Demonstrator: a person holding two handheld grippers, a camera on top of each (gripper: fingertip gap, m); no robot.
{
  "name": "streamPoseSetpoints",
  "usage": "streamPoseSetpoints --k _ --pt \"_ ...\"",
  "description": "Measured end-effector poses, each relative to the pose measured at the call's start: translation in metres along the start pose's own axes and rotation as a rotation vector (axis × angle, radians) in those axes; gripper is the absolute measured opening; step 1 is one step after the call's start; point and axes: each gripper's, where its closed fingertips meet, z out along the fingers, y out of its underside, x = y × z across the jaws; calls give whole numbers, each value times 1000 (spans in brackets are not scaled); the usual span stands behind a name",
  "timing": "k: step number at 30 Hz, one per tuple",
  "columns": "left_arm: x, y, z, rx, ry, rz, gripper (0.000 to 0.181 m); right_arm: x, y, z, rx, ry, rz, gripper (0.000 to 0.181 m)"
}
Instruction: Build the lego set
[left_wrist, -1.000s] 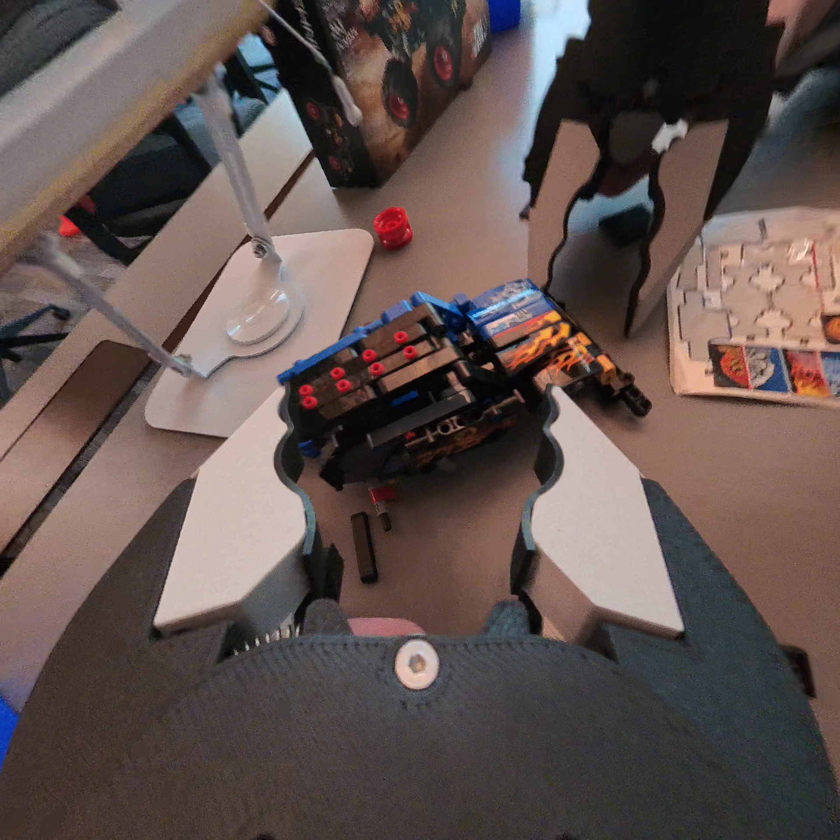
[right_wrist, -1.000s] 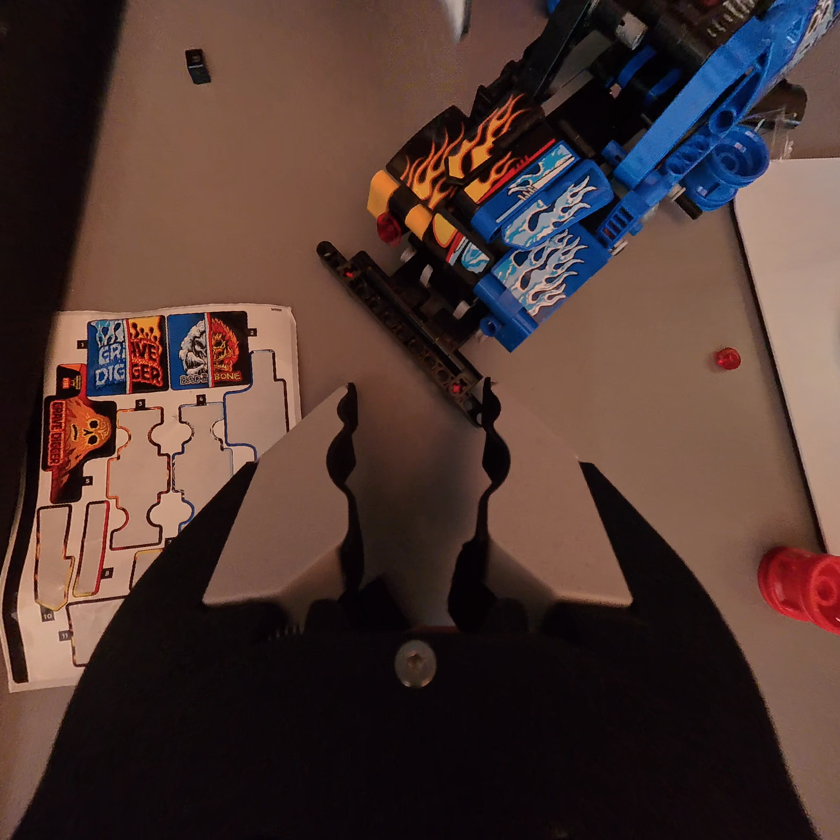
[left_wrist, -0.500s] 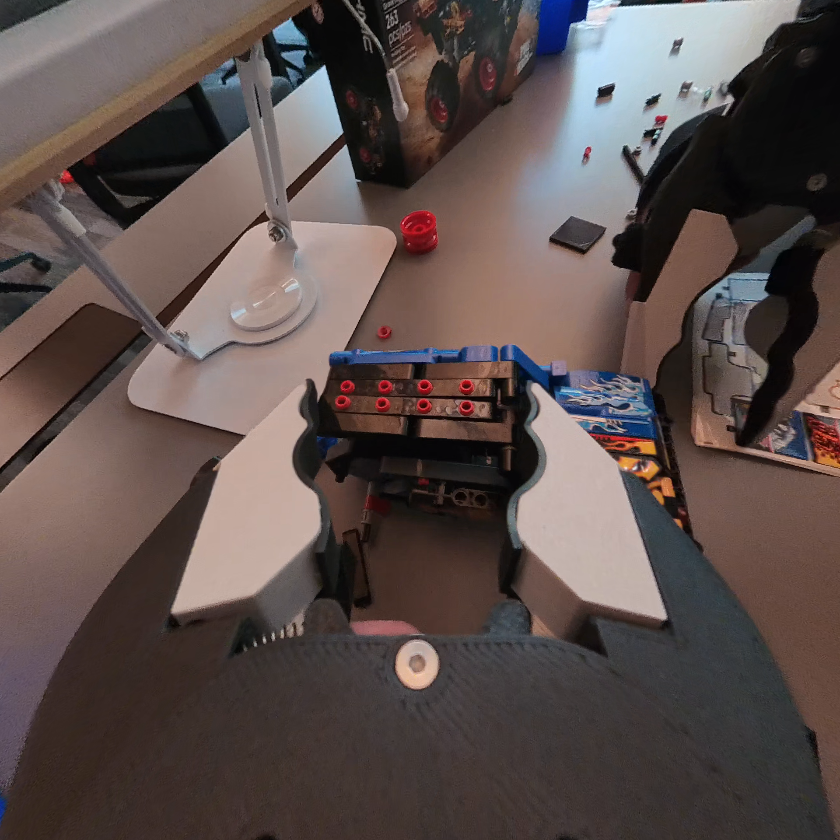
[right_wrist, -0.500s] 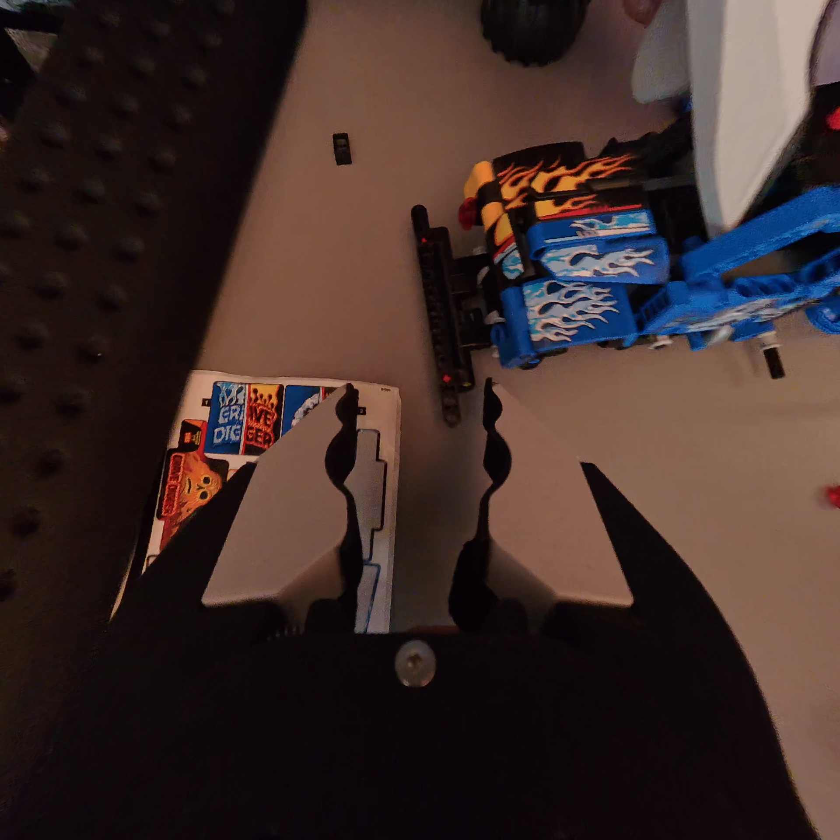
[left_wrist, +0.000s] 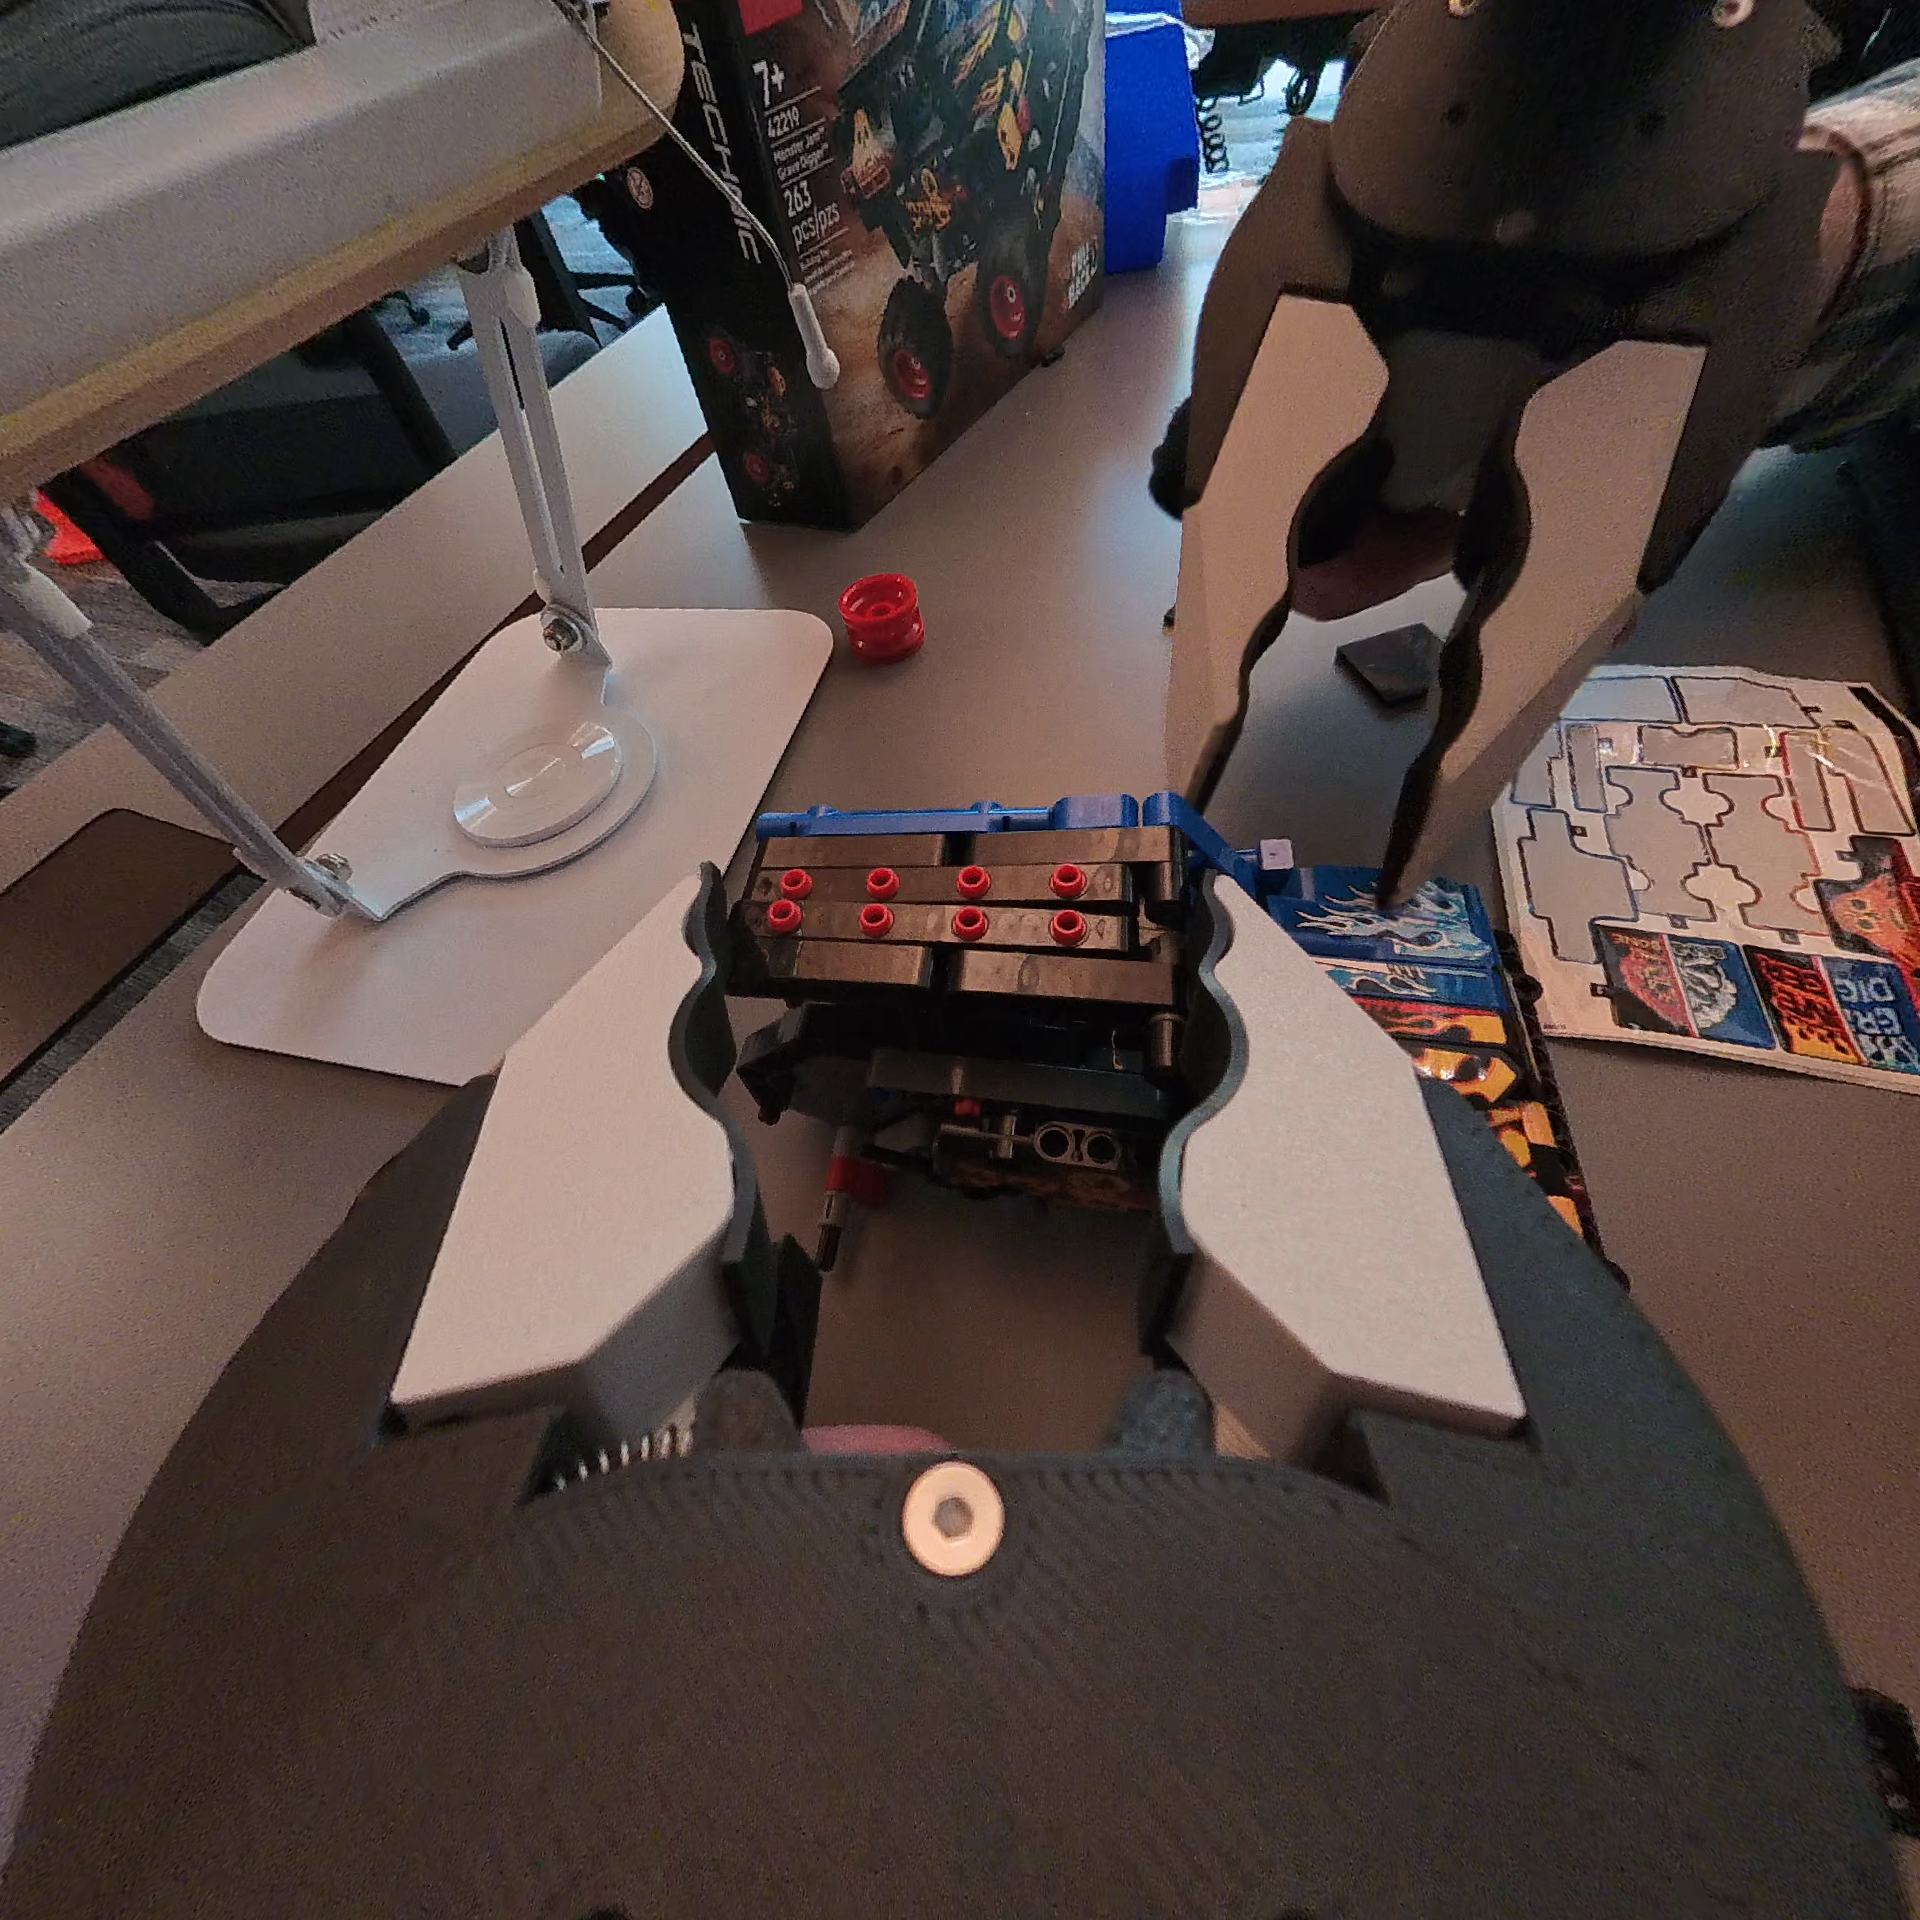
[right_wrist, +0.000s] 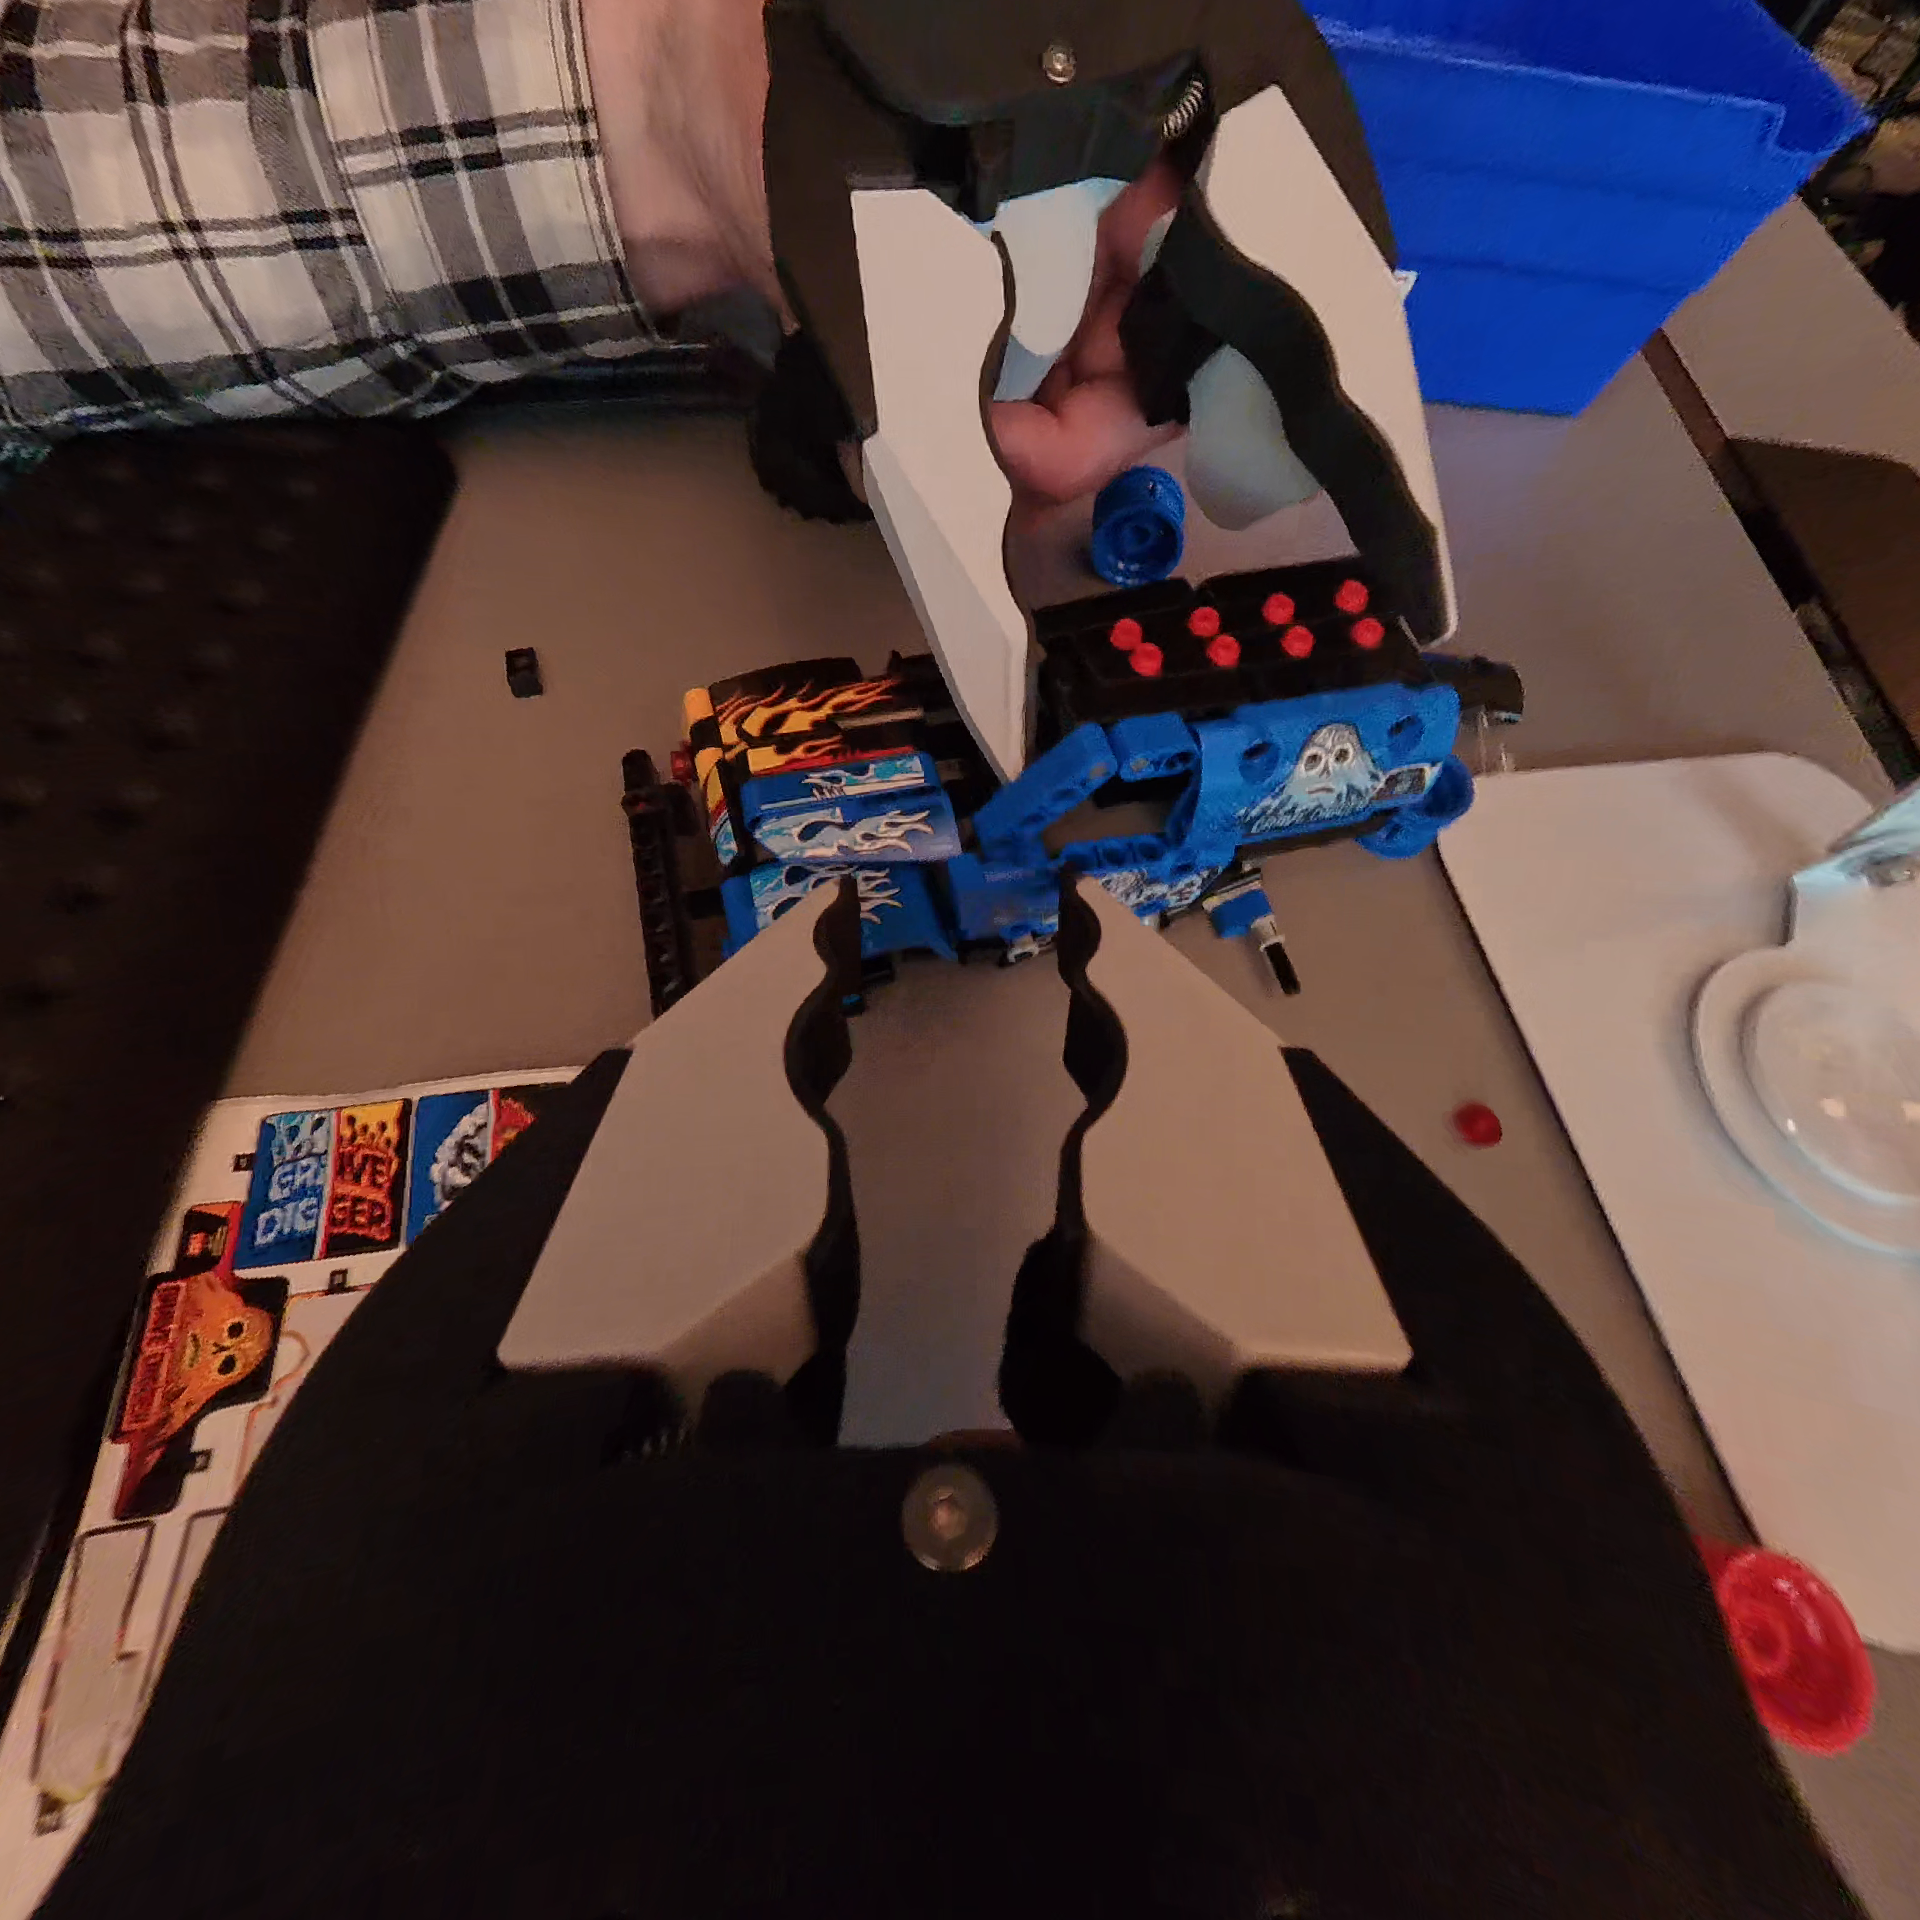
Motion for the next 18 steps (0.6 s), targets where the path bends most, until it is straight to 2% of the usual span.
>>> streamPoseSetpoints --k 5,12,15,18 --pt "1 -1 1 10 8 -4 87 7 -5 -1 34 -63 -12 20" --pt "1 0 1 -15 -1 9 88 7 -4 4 -10 -57 -169 19" --pt "-6 1 -13 -45 -26 0 90 8 -4 5 -1 -62 -157 19" --pt "-8 -3 -28 -43 -36 -18 84 10 -4 5 3 -52 -153 19"
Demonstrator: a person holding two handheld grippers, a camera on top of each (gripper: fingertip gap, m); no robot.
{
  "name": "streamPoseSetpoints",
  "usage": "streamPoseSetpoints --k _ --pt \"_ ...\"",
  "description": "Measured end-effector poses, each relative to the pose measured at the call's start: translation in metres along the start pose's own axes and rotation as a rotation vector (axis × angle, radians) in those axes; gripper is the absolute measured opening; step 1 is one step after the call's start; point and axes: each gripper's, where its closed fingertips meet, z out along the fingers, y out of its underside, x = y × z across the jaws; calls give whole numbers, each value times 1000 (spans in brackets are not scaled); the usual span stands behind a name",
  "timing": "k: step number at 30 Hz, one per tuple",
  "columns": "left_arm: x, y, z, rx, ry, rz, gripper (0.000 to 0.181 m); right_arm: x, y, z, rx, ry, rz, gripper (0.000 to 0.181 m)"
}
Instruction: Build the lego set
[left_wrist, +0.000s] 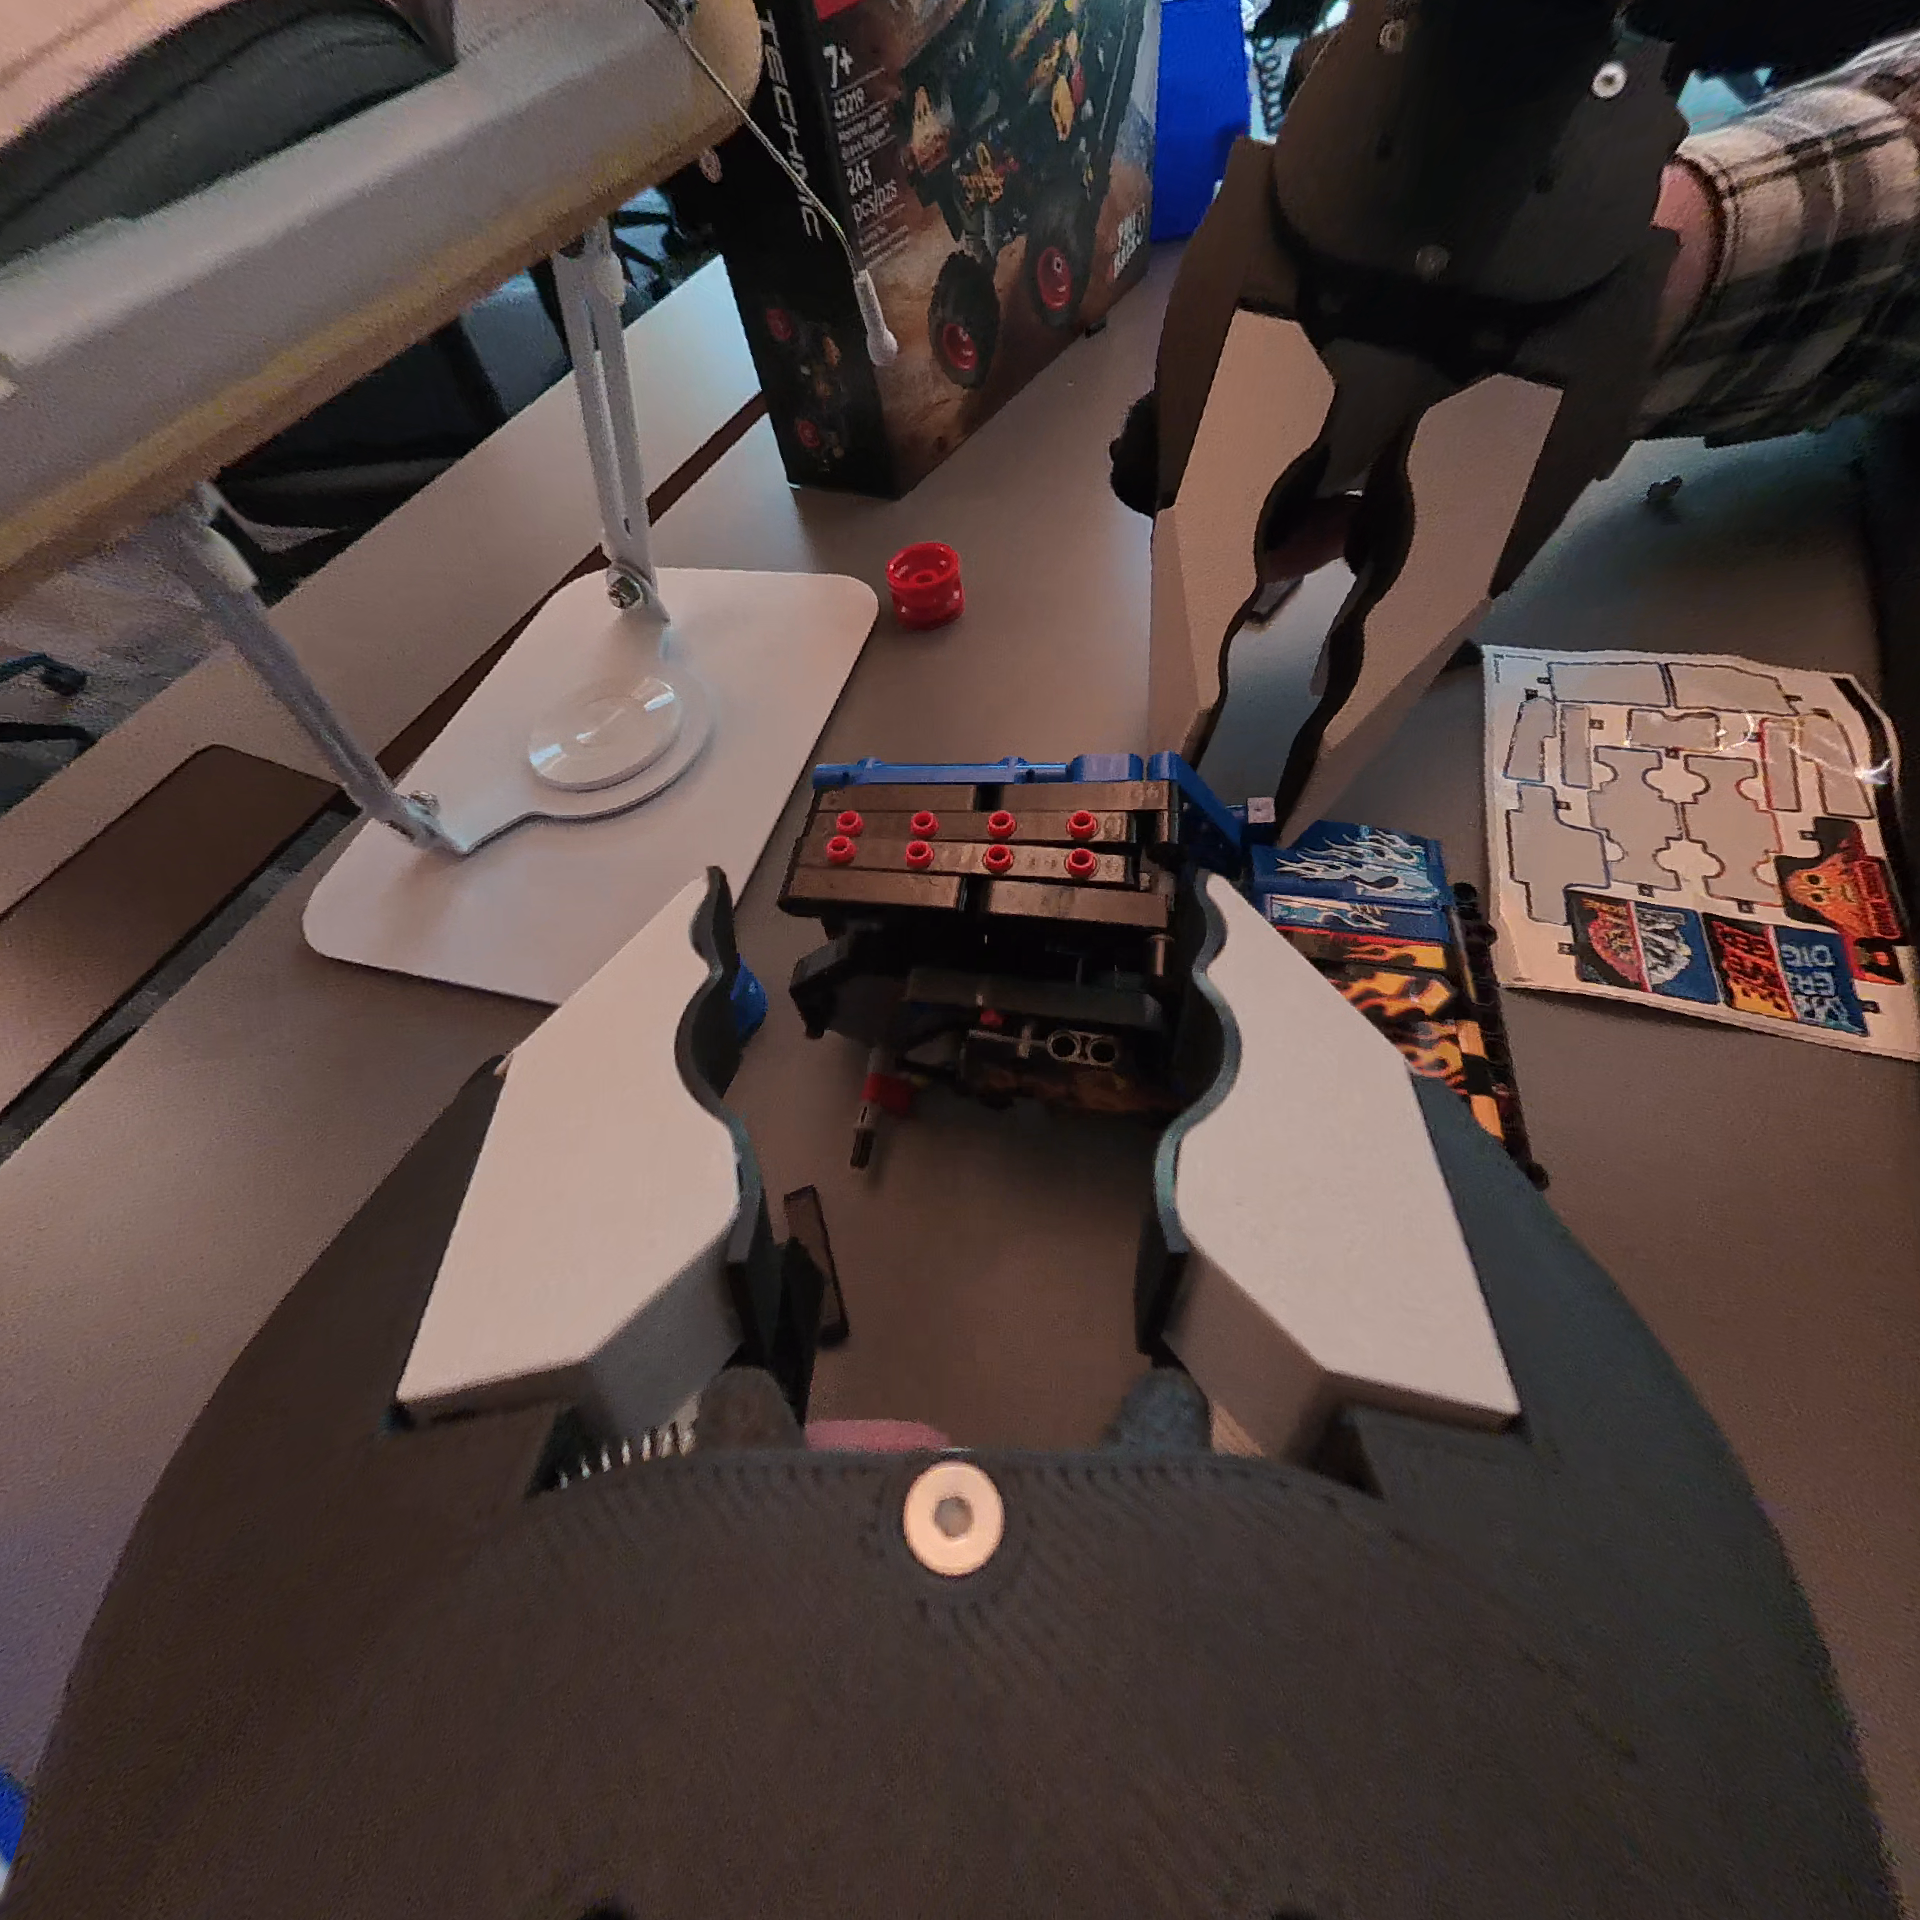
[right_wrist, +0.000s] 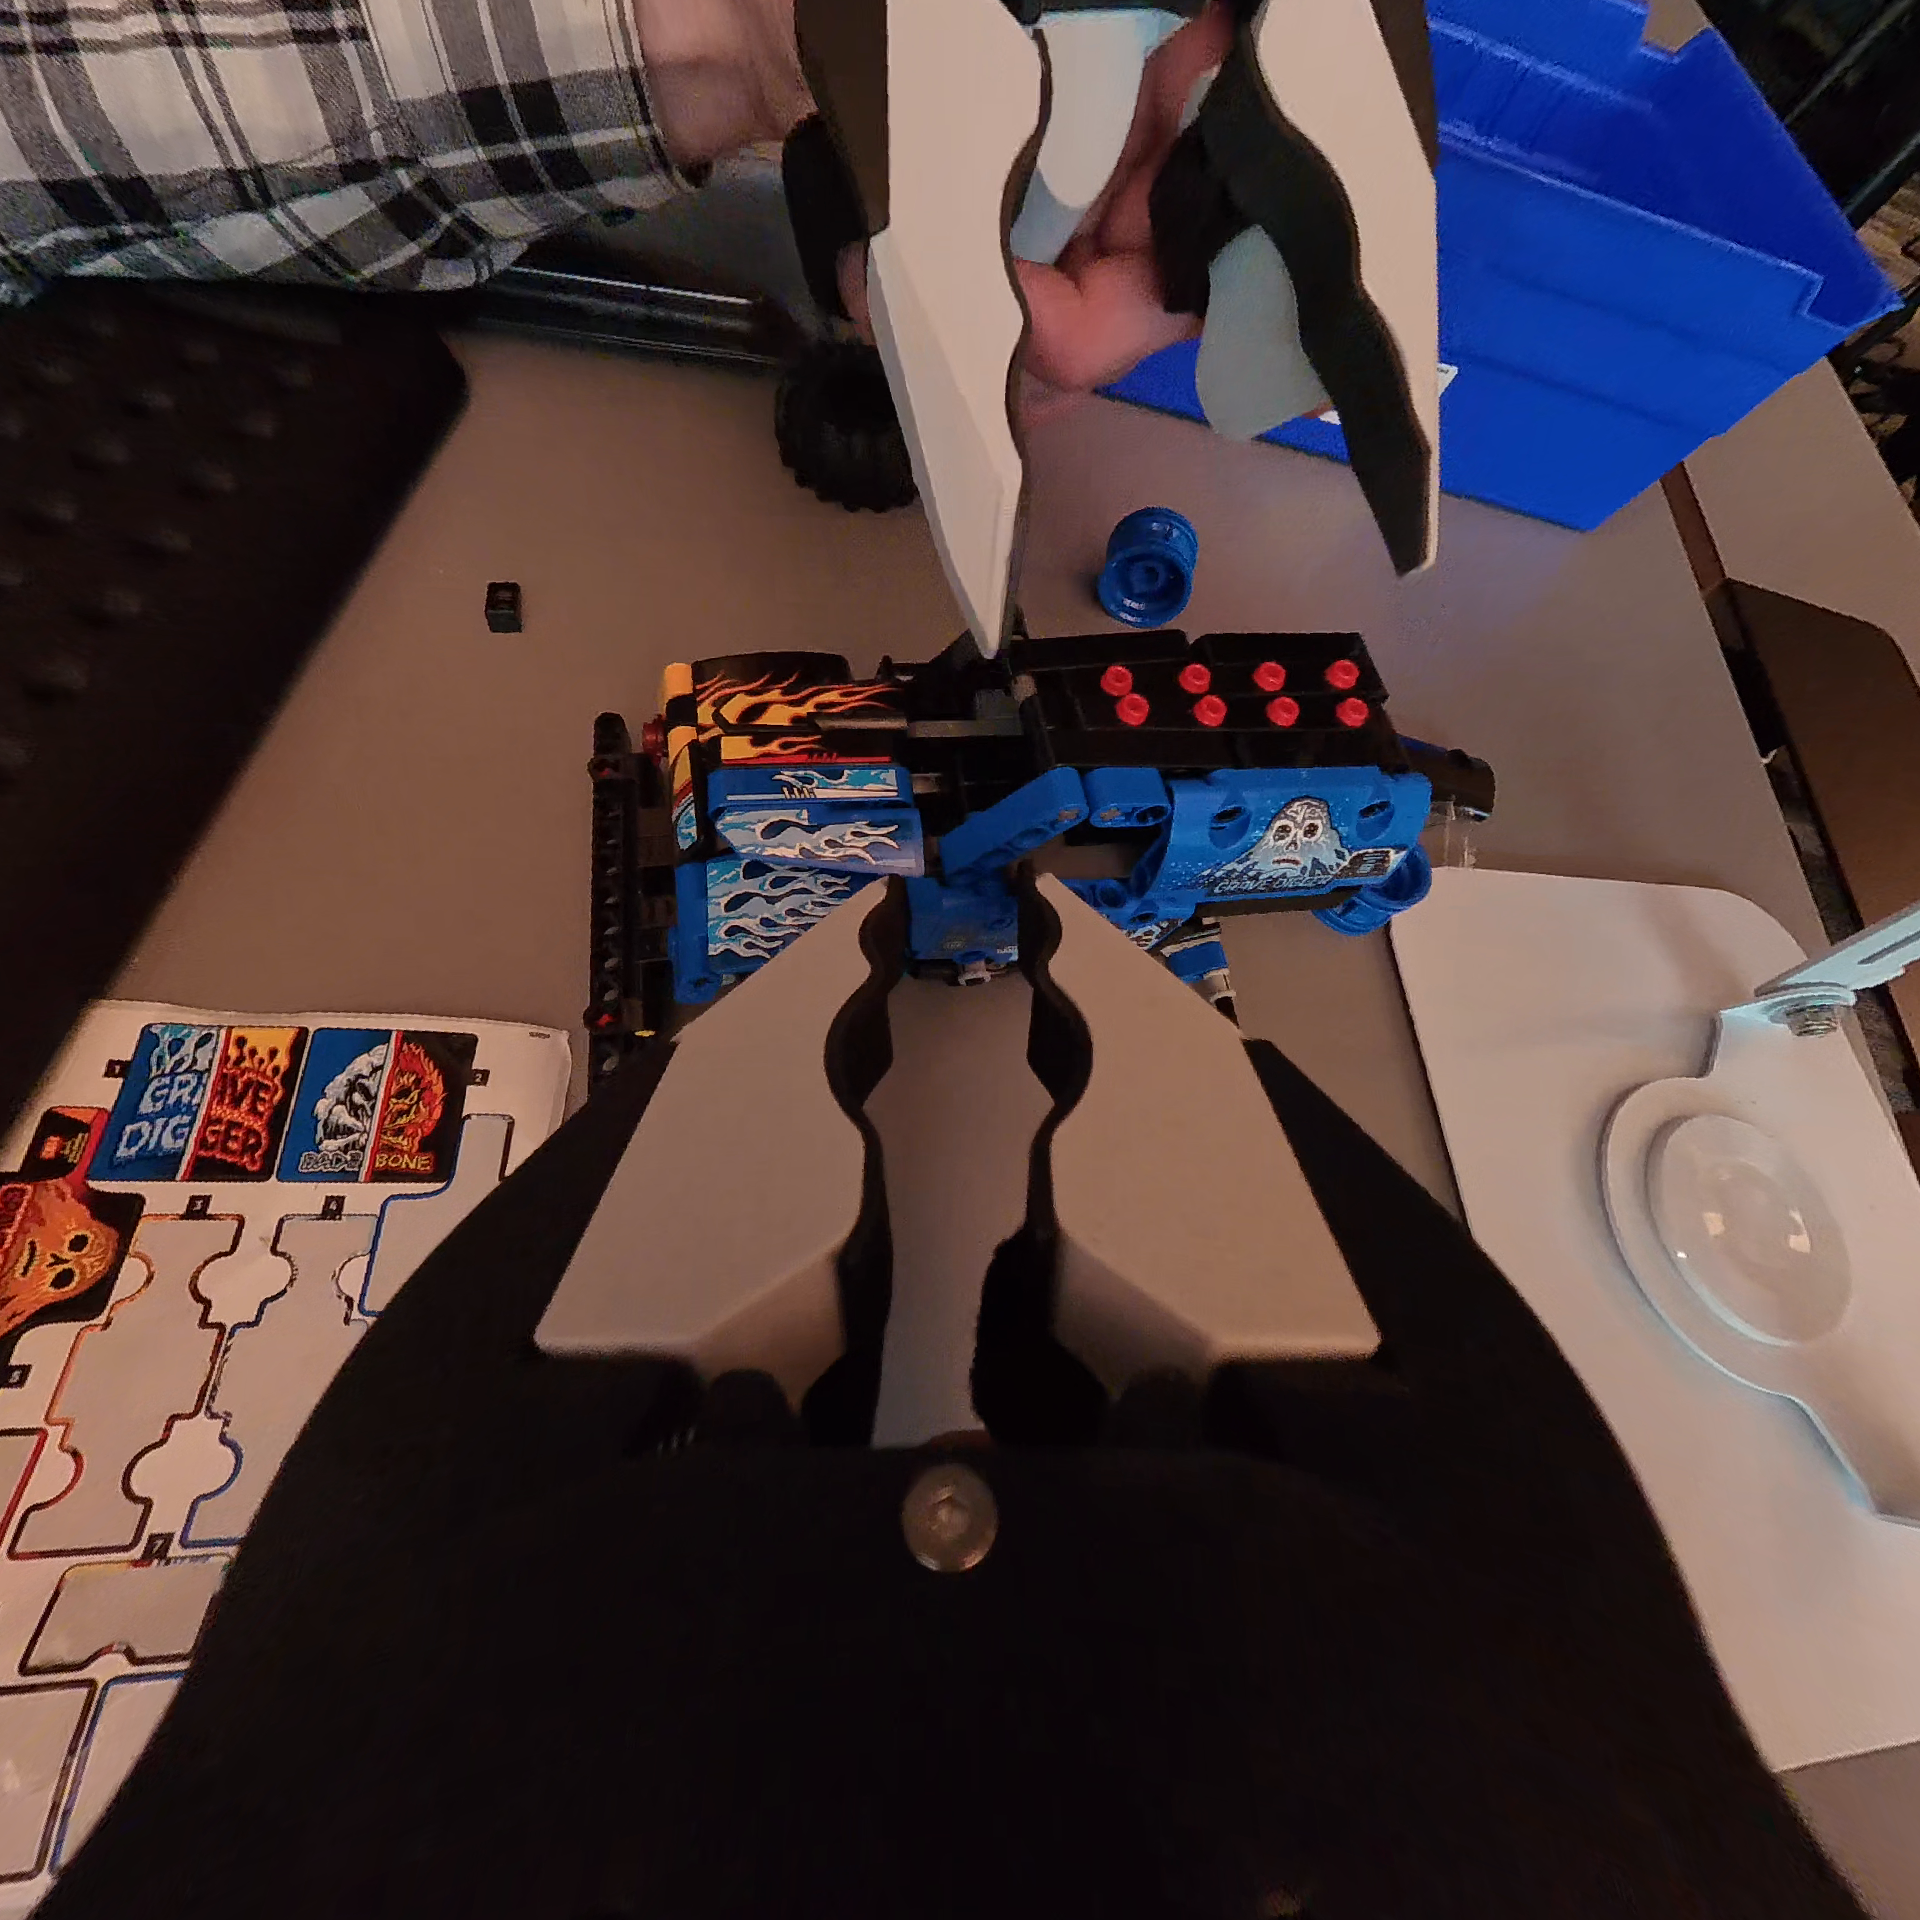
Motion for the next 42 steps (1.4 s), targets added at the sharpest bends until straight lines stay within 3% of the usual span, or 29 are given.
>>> streamPoseSetpoints --k 7,13,16,42 --pt "4 18 21 -138 -39 71 93 0 -1 2 -6 25 -8 19" --pt "5 19 24 -97 -22 53 92 0 0 1 -23 30 -49 19" --pt "12 20 26 -84 32 27 74 1 2 -1 -35 30 -88 19" --pt "16 17 31 -55 48 29 66 -2 9 -12 -148 3 -305 8"
